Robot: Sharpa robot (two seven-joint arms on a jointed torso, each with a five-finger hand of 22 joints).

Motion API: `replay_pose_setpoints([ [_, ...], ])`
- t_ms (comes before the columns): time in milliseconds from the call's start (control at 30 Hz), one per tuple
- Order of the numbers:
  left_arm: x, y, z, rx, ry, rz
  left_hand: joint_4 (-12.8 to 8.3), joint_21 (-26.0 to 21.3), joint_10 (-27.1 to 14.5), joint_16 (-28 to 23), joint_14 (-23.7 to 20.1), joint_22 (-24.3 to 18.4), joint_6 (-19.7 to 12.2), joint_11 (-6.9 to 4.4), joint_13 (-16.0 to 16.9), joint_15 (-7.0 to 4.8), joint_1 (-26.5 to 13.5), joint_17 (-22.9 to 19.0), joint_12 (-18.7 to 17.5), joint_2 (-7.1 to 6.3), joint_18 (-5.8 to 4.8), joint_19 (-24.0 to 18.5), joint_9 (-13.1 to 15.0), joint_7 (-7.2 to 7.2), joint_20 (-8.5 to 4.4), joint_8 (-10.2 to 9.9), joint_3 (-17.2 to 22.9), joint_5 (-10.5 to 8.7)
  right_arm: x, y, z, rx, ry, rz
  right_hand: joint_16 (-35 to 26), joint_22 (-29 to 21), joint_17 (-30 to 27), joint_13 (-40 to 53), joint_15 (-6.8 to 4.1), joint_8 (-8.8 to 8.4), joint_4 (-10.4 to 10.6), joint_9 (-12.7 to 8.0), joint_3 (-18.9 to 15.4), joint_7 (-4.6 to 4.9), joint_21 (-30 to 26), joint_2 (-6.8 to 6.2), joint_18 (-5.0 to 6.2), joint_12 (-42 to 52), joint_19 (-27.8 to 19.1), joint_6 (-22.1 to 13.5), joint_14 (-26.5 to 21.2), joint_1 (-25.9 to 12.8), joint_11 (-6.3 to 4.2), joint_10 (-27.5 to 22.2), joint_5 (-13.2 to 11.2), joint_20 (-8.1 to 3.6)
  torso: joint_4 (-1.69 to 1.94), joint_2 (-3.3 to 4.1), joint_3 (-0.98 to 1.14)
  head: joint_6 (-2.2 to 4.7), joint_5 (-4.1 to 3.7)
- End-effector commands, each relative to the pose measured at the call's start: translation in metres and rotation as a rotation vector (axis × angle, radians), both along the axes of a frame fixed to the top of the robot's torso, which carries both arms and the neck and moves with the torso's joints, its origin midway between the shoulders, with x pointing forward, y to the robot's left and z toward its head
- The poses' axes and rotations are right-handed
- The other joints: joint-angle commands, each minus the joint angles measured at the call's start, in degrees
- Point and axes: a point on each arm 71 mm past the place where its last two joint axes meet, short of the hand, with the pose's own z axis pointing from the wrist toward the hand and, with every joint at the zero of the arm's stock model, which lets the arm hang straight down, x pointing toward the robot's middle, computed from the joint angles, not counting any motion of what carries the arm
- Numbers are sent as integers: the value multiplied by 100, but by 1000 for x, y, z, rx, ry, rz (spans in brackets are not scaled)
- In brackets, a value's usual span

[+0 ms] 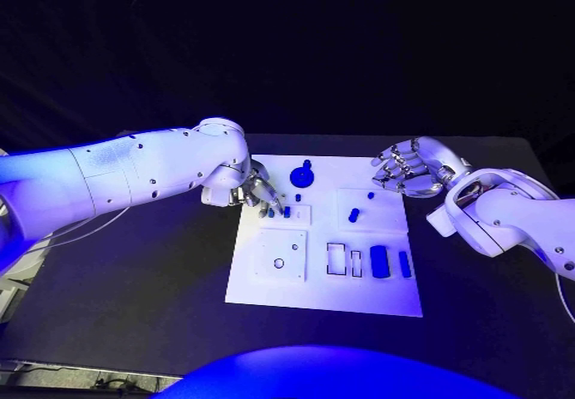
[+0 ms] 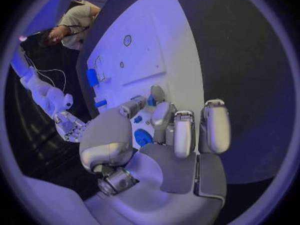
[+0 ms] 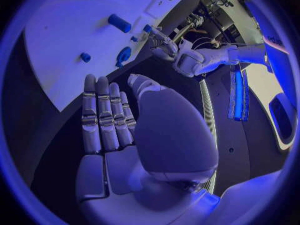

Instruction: Assemble the parts on the task board

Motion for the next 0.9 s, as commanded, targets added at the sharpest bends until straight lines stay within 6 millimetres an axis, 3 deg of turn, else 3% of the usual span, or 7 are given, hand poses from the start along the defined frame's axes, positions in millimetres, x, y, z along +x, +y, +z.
replay_pose_setpoints([
  [33, 1, 4, 1, 16, -31, 8, 50, -27, -75, 21, 607, 358, -54, 5, -41, -44, 86, 1510, -55, 5, -60, 19, 20, -11, -29, -14, -93, 34, -1, 2, 0, -5, -2, 20, -17, -7, -7, -8, 36, 29, 2, -5, 24, 38, -5, -57, 1, -36, -23, -34, -5, 8, 32, -7, 36, 20, 2, -3, 1, 9, -7],
  [400, 2, 5, 15, -45, -76, 46, 193, -44, -158, 21, 607, 342, -156, 13, -163, -51, 275, 1510, -135, -60, -57, 9, 86, 3, -46, -2, -305, 40, 0, 2, 0, -6, -1, 23, -20, -9, -8, -11, 37, 29, 1, -6, 28, 40, -6, -57, 0, -36, -26, -36, -8, 5, 34, -8, 37, 21, -1, -4, 1, 44, -3],
  [633, 1, 10, 29, -142, -87, 105, 453, -176, -515, 18, 606, 199, -524, 124, -680, 23, 789, 1504, -486, -17, -19, -113, 31, 140, -2, -199, -465, 122, 0, 2, -1, -5, -3, 20, -29, -14, -9, -20, 44, 27, 6, -8, 33, 45, -9, -64, -4, -39, -36, -42, -15, -13, 40, -15, 38, 26, 7, 0, 2, 44, -19],
  [667, 1, 11, 34, -176, -97, 122, 525, -384, -986, -114, 523, -38, -835, 264, -1368, 128, 955, 1270, -1005, -38, 40, -324, -149, 299, 77, -467, -459, 122, 0, 1, -1, -6, -2, 19, -33, -17, -10, -25, 47, 26, 11, -9, 36, 48, -10, -66, -5, -40, -40, -45, -18, -24, 43, -19, 39, 29, 9, -2, 2, 43, -17],
  [700, 0, 11, 37, -199, -104, 132, 553, -408, -1027, -131, 510, -62, -877, 293, -1408, 153, 995, 1240, -1033, -52, 48, -348, -198, 328, 101, -519, -474, 119, 0, 1, -1, -6, -2, 18, -33, -17, -10, -25, 47, 26, 11, -9, 36, 48, -10, -66, -5, -40, -40, -45, -18, -24, 43, -19, 39, 29, 10, -3, 2, 53, -15],
  [800, -1, 11, 48, -294, -163, 173, 651, -1028, -1789, -569, 175, -742, -1238, 480, -2282, 321, 1312, 532, -1708, -100, 229, -953, -408, 525, 247, -760, -507, 127, 1, 1, -1, -6, -3, 16, -35, -19, -10, -28, 49, 27, 15, -9, 39, 49, -11, -64, -6, -40, -42, -45, -18, -33, 45, -20, 40, 31, 3, -8, 0, 72, -16],
  [900, 0, 9, 58, -389, -257, 185, 621, -1957, -2232, -1264, -400, -1677, -1470, 591, -2436, 423, 1719, -419, -1961, -184, 453, -1744, -457, 625, 344, -725, -512, 126, 1, 0, -1, -6, -4, 13, -35, -20, -10, -29, 49, 27, 16, -9, 40, 49, -11, -64, -6, -40, -43, -45, -18, -35, 45, -20, 41, 31, 1, -12, 3, 107, -25],
])
